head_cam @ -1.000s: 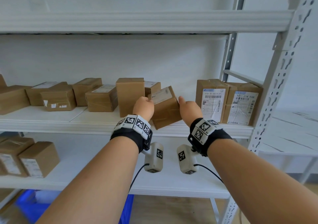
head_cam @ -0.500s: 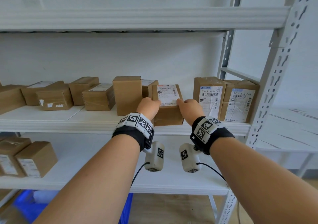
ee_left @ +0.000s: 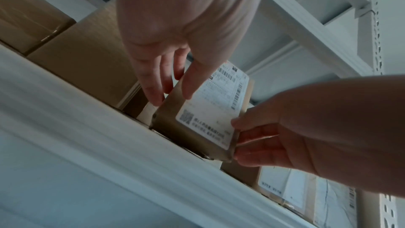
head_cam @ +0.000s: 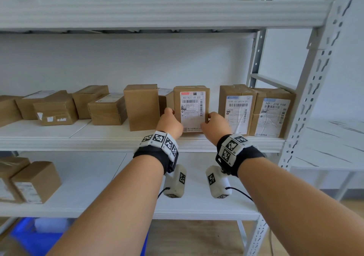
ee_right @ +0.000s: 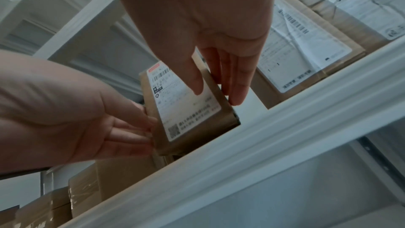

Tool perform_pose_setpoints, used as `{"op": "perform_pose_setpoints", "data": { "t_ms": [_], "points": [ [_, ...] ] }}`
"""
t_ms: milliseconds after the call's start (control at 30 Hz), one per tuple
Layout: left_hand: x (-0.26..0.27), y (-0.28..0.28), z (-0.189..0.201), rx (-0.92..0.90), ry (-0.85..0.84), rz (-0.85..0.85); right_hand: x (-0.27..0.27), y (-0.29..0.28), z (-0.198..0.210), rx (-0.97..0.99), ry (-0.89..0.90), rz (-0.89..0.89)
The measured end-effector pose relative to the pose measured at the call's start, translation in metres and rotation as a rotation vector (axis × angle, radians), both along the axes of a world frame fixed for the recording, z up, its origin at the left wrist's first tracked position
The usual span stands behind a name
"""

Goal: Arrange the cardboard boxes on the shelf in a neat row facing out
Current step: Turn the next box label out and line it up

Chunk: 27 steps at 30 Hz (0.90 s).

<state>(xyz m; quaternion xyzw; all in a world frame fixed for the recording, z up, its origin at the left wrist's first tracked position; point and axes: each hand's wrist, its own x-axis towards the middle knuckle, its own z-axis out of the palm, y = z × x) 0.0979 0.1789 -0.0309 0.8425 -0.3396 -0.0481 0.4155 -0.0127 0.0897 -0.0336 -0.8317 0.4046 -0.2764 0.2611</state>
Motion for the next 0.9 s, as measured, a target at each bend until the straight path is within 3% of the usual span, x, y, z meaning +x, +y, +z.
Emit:
{"op": "perform_pose_setpoints", "data": {
  "t_ms": [233, 433, 567, 733, 800, 900],
  "points": [
    [-0.001, -0.007, 0.003, 0.039, 0.068, -0.045, -0.002, 0.002, 0.001, -0.009, 0.008, 0.033],
    [-0.009, -0.003, 0.026, -0.128, -0.206, 0.005, -0.016, 0.001, 0.031, -0.154, -0.178, -0.045],
    [-0.012, -0.007, 0.041, -0.052, -0.35, -0.044, -0.027, -0.012, 0.048, -0.422, -0.238, -0.057],
    [-0.009, -0.018, 0.049, 0.065, -0.398, -0.118, -0.042, -0.04, 0.06, -0.591, 0.001, -0.129],
    [-0.009, -0.025, 0.044, 0.043, -0.361, -0.144, -0.043, -0.048, 0.058, -0.593, 0.11, -0.121],
    [-0.015, -0.034, 0.037, -0.008, -0.399, -0.138, -0.047, -0.055, 0.052, -0.559, 0.136, -0.105]
  ]
}}
